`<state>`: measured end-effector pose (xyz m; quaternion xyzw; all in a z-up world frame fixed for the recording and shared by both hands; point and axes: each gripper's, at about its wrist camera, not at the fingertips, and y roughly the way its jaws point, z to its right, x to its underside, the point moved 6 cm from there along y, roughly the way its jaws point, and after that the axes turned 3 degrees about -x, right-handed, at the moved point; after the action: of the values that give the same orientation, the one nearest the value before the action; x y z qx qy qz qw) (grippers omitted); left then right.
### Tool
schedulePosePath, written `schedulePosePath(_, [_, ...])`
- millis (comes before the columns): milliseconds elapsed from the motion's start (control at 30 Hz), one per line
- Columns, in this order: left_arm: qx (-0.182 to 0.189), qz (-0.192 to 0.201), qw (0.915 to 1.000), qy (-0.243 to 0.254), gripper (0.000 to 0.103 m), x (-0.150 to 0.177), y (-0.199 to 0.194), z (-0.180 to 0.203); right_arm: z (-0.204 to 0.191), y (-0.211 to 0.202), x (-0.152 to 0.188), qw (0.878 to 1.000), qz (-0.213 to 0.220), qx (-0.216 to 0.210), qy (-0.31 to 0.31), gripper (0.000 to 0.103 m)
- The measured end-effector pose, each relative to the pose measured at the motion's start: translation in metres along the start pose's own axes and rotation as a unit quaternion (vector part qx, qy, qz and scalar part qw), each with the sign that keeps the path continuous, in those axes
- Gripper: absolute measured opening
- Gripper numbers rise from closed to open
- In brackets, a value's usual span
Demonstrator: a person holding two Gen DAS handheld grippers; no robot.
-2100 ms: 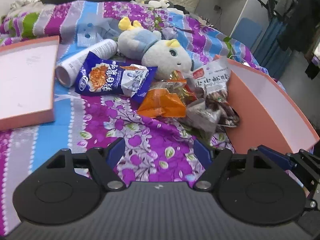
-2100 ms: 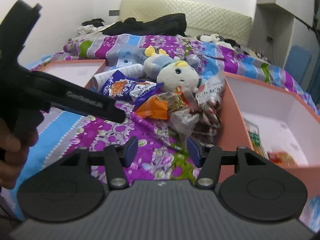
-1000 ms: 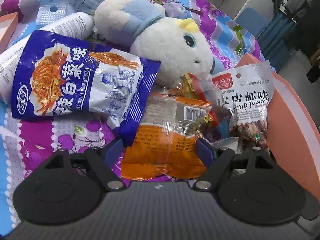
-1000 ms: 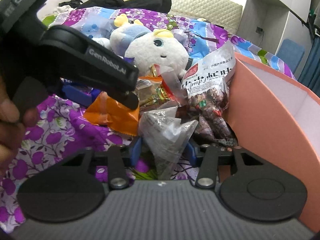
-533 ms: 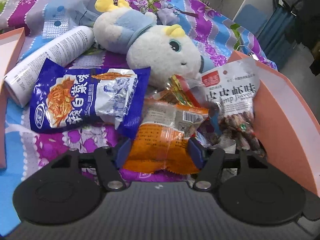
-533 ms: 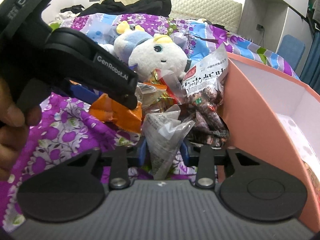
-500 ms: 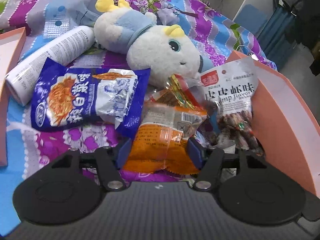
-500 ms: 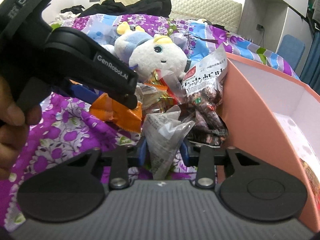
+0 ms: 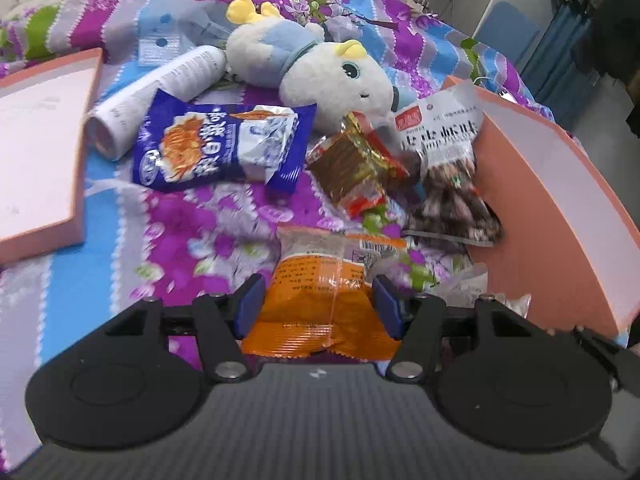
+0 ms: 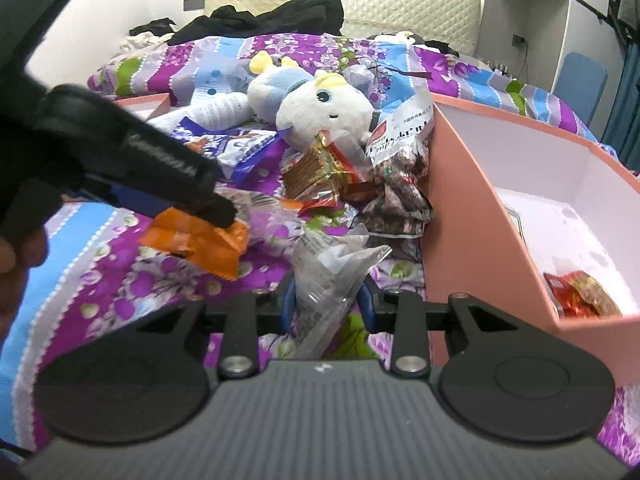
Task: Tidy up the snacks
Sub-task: 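Close the left gripper on the orange snack bag while the right gripper grasps the clear bag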
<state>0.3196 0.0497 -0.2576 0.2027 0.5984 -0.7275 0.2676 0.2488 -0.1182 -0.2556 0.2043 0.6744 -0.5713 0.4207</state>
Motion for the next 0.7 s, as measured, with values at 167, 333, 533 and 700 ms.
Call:
schedulePosePath(167, [-0.008, -0.001, 0.9999, -0.014, 0.051, 0.025, -0.029, -0.009, -0.006, -0.018, 0.007, 1.0, 0.0, -0.017, 0.008, 0.035])
schedulePosePath(333, [-0.009, -0.01, 0.9994, -0.032, 0.049, 0.052, -0.046, -0.021, -0.012, -0.032, 0.015, 0.998, -0.007, -0.055, 0.038, 0.035])
schedulePosePath(533, [0.0, -0.017, 0.9991, -0.039, 0.049, 0.071, -0.055, -0.031, -0.01, -0.028, 0.032, 0.99, -0.046, -0.093, 0.1, 0.037])
schedulePosePath(700, [0.01, -0.02, 0.9996, -0.017, 0.063, 0.07, -0.053, -0.032, -0.01, -0.026, 0.04, 0.99, -0.059, -0.088, 0.093, 0.056])
